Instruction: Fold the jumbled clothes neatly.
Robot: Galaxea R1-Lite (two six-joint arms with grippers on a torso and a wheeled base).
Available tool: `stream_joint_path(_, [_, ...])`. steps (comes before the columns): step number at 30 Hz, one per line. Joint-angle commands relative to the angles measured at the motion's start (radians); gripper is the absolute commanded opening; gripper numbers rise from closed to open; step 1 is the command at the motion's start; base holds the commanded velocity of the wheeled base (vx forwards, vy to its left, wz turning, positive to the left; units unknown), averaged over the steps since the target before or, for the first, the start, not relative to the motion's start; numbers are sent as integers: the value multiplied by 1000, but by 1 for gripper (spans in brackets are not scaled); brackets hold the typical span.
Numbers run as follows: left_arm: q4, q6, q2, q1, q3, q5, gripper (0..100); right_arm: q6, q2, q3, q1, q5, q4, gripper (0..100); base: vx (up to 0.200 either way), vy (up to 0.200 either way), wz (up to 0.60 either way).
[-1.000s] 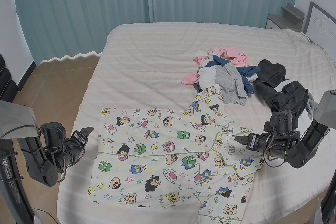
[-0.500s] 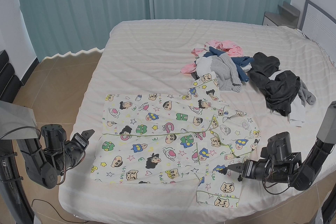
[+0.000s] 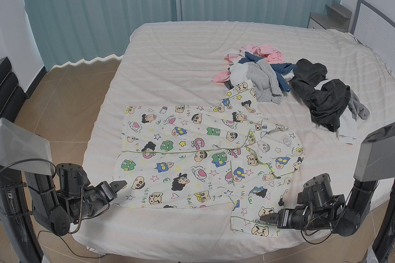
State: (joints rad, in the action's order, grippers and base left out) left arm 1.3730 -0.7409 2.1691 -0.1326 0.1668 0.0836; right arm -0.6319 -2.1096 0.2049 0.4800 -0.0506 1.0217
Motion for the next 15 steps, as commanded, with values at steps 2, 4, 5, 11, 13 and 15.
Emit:
stream_joint_path(2, [1, 5, 57, -6, 0, -4, 100, -9, -159, -42, 40, 12, 138, 100, 0, 0, 0])
stream_joint_path(4, [1, 5, 57, -6, 0, -4, 100, -9, -190, -55, 48, 26, 179, 100, 0, 0, 0])
stream_joint_path(5, [1, 5, 57, -6, -1, -4, 100, -9, -236, -71, 54, 48, 244, 100, 0, 0, 0])
stream_joint_path(11, [1, 6, 60, -6, 2, -5, 100, -5, -305, -134, 68, 64, 416, 100, 0, 0, 0])
stream_joint_path(13, [1, 6, 60, -6, 3, -5, 100, -6, -310, -137, 68, 64, 437, 100, 0, 0, 0])
stream_joint_path(15, [1, 5, 61, -6, 3, -5, 100, -5, -310, -142, 66, 64, 442, 100, 0, 0, 0])
